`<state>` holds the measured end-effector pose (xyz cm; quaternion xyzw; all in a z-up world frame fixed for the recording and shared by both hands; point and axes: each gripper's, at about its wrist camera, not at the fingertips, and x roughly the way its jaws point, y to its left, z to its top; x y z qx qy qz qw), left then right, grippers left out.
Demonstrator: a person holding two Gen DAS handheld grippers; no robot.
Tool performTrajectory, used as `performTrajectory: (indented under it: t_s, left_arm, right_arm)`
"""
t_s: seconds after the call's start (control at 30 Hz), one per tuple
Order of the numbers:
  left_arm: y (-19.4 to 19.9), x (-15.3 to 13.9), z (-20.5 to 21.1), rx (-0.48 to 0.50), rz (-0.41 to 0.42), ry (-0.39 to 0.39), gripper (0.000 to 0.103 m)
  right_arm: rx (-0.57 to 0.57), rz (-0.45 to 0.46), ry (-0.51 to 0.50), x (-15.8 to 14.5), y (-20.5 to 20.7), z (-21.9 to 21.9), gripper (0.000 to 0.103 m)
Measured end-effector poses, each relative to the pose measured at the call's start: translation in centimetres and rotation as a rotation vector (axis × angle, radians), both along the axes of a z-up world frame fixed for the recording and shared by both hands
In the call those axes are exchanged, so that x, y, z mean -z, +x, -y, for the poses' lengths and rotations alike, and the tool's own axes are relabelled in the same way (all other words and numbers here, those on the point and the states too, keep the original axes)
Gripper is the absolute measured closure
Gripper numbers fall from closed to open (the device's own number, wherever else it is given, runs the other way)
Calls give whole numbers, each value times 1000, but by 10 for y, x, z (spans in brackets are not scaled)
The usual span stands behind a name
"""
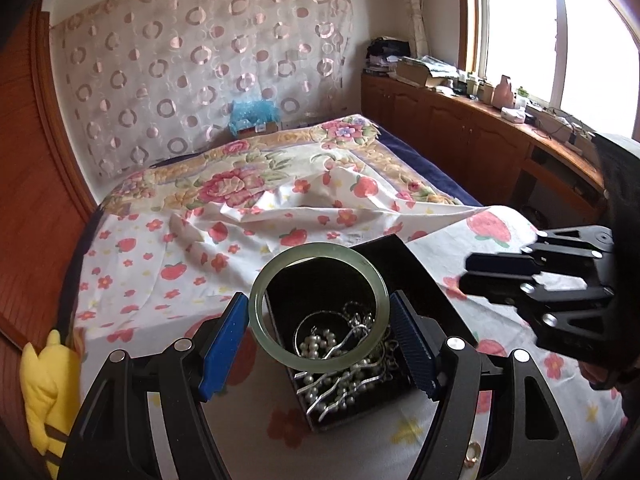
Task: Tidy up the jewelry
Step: 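Carry the jade bangle and green pendant into the box and open both grippers, then grasp the gold flower earring with the left gripper while the right gripper approaches the gold ring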
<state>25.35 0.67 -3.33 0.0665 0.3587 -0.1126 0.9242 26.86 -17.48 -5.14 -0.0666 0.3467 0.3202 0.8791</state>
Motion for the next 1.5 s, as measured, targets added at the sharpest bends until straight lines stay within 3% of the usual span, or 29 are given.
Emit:
performTrajectory:
  t_s: [0.4,0.53,0.97,1.27,1.5]
  left_arm:
    - [12,18,14,20,-44,20,34]
    - [5,14,16,26,-32,3,29]
    - [-72,8,14,94,-12,-14,29]
    - [-115,54,21,152,-163,-29,34]
    - [-124,70,18,137,-201,-40,40]
  right_arm:
    - [0,-25,-16,11,-26,11,84]
    - [-13,-25,-23,13,-39,10,84]
    - [-57,-101,-31,36,-87,10,84]
    - [-99,-136,-54,52,-101,0,84]
    - [-153,-155,-81,59,-104,-13,84]
